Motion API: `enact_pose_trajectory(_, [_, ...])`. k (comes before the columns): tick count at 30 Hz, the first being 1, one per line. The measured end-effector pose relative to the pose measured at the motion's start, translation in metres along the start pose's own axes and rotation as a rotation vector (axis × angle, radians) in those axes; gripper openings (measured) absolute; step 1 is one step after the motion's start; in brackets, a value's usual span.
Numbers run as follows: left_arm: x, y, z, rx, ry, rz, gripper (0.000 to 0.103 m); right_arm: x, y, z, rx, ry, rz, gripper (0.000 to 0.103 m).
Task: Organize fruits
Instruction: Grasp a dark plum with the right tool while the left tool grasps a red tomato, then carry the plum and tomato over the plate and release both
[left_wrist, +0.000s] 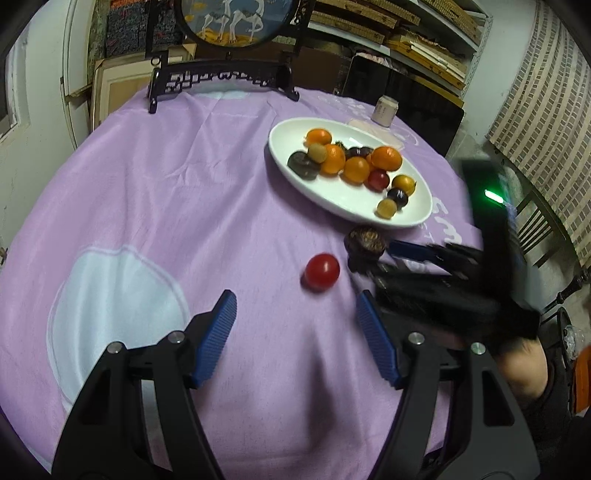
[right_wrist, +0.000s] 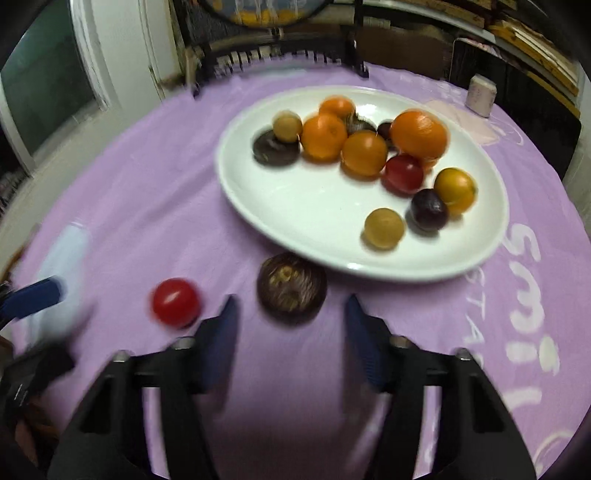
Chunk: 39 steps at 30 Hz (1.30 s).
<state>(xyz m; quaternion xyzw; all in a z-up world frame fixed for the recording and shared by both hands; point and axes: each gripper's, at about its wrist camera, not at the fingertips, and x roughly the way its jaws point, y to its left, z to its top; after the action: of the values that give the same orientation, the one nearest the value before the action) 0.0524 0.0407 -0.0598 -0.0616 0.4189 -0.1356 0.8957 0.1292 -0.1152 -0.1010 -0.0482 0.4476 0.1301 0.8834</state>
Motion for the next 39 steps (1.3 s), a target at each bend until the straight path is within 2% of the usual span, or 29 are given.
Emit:
enact_pose_trajectory(2, [0.003, 0.000, 0.000, -0.003, 0.010, -0.007, 0.069, 0.003, 0.001, 0.004, -0.003, 0.017, 0.011, 0.039])
enact_pose_trajectory(4, [0.008, -0.002, 0.001, 0.001, 0.017, -0.006, 0.069, -0.001, -0.001, 0.003, 0.007, 0.023, 0.034, 0.039])
enact_pose_trajectory(8, [0.027, -0.009, 0.005, 0.021, 0.046, 0.008, 0.069, -0.027, -0.015, -0.021, 0.043, 0.017, 0.110, 0.039])
enact_pose_trajectory(12, [0.057, -0.016, 0.009, 0.026, 0.102, 0.026, 0.067, -0.056, -0.040, -0.048, 0.102, -0.004, 0.116, 0.039])
enact_pose_trajectory(14, [0.064, -0.020, 0.011, 0.035, 0.096, 0.053, 0.065, -0.066, -0.050, -0.059, 0.125, -0.006, 0.117, 0.039])
enact_pose_trajectory(16, [0.070, -0.026, 0.015, 0.055, 0.091, 0.083, 0.058, -0.071, -0.056, -0.067, 0.137, -0.011, 0.118, 0.039])
enact_pose_trajectory(18, [0.076, -0.030, 0.019, 0.074, 0.079, 0.106, 0.043, -0.074, -0.060, -0.072, 0.147, -0.017, 0.126, 0.039])
enact_pose_trajectory(19, [0.078, -0.032, 0.020, 0.085, 0.073, 0.121, 0.040, -0.074, -0.062, -0.075, 0.152, -0.020, 0.133, 0.039])
enact_pose_trajectory(20, [0.079, -0.033, 0.020, 0.092, 0.070, 0.127, 0.030, -0.074, -0.063, -0.075, 0.156, -0.021, 0.138, 0.039])
enact_pose_trajectory(21, [0.079, -0.035, 0.020, 0.097, 0.072, 0.123, 0.027, -0.073, -0.064, -0.075, 0.159, -0.022, 0.145, 0.039])
enact_pose_trajectory(26, [0.068, -0.038, 0.016, 0.087, 0.083, 0.108, 0.027, -0.077, -0.069, -0.077, 0.163, -0.044, 0.171, 0.039])
enact_pose_trajectory(33, [0.039, -0.058, 0.017, 0.131, 0.038, 0.032, 0.028, -0.082, -0.077, -0.075, 0.177, -0.064, 0.180, 0.039])
enact_pose_trajectory(37, [0.044, -0.063, 0.021, 0.134, 0.069, -0.008, 0.028, -0.088, -0.083, -0.067, 0.180, -0.082, 0.179, 0.039])
enact_pose_trajectory(39, [0.046, -0.066, 0.033, 0.143, 0.063, -0.013, 0.028, -0.091, -0.086, -0.054, 0.167, -0.101, 0.165, 0.039])
